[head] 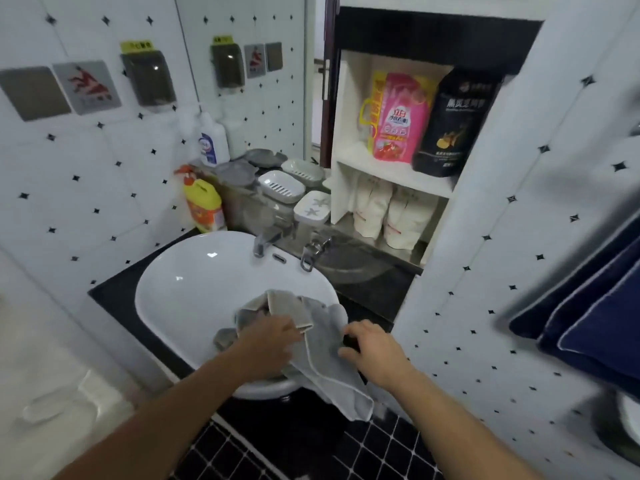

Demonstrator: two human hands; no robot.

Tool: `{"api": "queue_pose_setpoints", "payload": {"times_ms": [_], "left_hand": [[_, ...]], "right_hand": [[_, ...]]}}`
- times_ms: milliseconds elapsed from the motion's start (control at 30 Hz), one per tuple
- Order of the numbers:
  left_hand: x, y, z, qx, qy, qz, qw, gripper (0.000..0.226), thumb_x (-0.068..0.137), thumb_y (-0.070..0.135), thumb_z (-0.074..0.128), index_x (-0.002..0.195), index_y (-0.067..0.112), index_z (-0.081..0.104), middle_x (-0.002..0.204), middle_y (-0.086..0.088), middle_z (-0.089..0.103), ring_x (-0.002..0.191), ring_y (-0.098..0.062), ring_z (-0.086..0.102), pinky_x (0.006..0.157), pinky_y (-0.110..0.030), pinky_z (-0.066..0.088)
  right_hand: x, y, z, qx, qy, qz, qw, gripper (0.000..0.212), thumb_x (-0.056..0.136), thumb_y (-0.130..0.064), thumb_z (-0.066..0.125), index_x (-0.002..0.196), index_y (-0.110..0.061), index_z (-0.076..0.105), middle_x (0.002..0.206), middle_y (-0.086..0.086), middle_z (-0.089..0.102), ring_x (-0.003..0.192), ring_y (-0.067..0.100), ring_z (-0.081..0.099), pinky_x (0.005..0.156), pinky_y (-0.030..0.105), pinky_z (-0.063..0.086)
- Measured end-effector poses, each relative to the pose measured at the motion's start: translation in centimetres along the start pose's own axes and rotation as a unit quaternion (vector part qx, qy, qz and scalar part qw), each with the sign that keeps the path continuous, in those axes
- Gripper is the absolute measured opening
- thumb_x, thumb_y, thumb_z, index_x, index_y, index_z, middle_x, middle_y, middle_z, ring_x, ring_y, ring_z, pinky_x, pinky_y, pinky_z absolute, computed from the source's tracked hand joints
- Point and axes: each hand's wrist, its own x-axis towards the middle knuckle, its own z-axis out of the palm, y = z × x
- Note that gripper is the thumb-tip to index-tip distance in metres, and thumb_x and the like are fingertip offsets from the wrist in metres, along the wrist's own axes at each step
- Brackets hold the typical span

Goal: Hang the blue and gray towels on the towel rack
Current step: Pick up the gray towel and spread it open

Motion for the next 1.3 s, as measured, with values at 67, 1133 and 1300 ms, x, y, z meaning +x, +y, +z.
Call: {"api": "queue_pose_setpoints", "payload": {"times_ms": [67,1133,1300], "left_hand": [[0.7,-0.3,2.2,-0.029,-0.022,-0.005,0.999,0.028,0.085,0.027,0.050,0.108,0.016,0.061,0.117,-0.005,0.058,0.107,-0.028,0.056,0.081,-0.038,0.043],[14.1,13.4,-24.6,-0.310,0.043,0.131,0.941,0.057,0.047,0.065,0.080,0.083,0.026,0.058,0.089,0.002,0.068,0.088,-0.020,0.065,0.082,-0.040,0.053],[15.0,18.2,-28.0,-0.136,0.088,0.124,0.979,0.040,0.070,0.046,0.076,0.062,0.029,0.040,0.074,0.004,0.048,0.077,-0.022,0.050,0.061,-0.032,0.034]], "right_hand": [[0.8,0.2,3.8,0.022,-0.050,0.043,0.998,0.047,0.088,-0.048,0.056,0.128,-0.024,0.051,0.119,0.003,0.054,0.110,0.025,0.053,0.090,0.039,0.046],[-21.0,10.2,-28.6,0.290,0.365,0.021,0.884,0.031,0.091,-0.008,0.053,0.082,-0.030,0.072,0.076,-0.012,0.072,0.072,0.003,0.065,0.065,0.018,0.049],[-29.3,15.7,-32.4,0.265,0.443,0.077,0.853,0.024,0.088,-0.010,0.056,0.084,-0.026,0.074,0.080,-0.002,0.074,0.071,0.005,0.065,0.068,0.025,0.050]]}}
